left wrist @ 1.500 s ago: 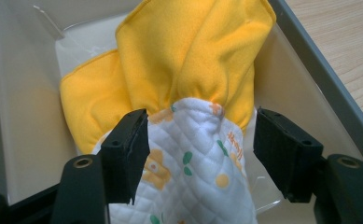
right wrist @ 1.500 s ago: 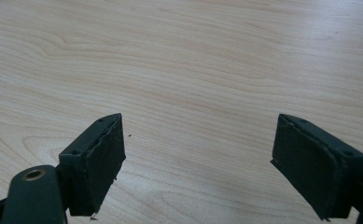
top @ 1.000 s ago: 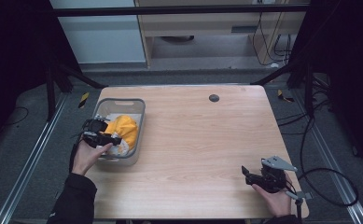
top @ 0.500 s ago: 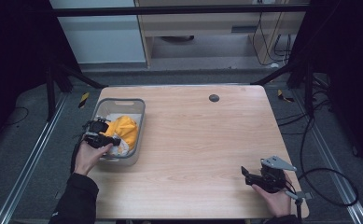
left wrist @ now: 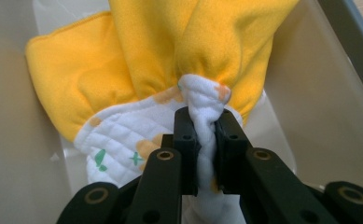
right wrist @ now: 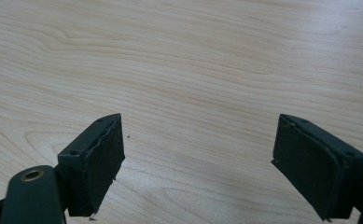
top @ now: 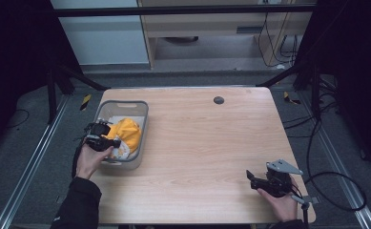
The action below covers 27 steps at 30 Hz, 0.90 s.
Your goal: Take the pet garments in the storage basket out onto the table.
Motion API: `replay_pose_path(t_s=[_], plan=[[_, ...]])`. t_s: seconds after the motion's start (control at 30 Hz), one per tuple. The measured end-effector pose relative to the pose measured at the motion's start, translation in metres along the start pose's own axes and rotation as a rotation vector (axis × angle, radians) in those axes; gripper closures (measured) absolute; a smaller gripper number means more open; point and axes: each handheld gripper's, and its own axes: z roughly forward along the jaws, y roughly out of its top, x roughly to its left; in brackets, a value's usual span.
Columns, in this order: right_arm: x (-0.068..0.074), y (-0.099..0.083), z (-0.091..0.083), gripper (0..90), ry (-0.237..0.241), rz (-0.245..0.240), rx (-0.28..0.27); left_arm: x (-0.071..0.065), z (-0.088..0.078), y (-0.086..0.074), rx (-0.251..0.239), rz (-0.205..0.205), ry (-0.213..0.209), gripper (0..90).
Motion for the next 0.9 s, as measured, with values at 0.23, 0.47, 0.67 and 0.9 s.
replay_pose_path(t_s=[0.23,0.47,0.67,0.9], plan=[[0.000,0.000,0.000,16.2,-0.002,-0.003,0.000,-0.001,-0.010,0.002,-0.021,0.005,0.006,81.5],[0.000,0.000,0.000,16.2,-0.002,-0.003,0.000,-0.002,-0.026,0.005,-0.072,0.007,0.000,81.8],[0.000,0.000,0.000,16.2,-0.002,-0.003,0.001,-0.004,-0.035,0.008,-0.100,0.013,0.008,81.8],[0.000,0.000,0.000,16.2,0.000,-0.002,0.000,-0.003,-0.048,0.008,-0.134,0.011,0.012,81.8]])
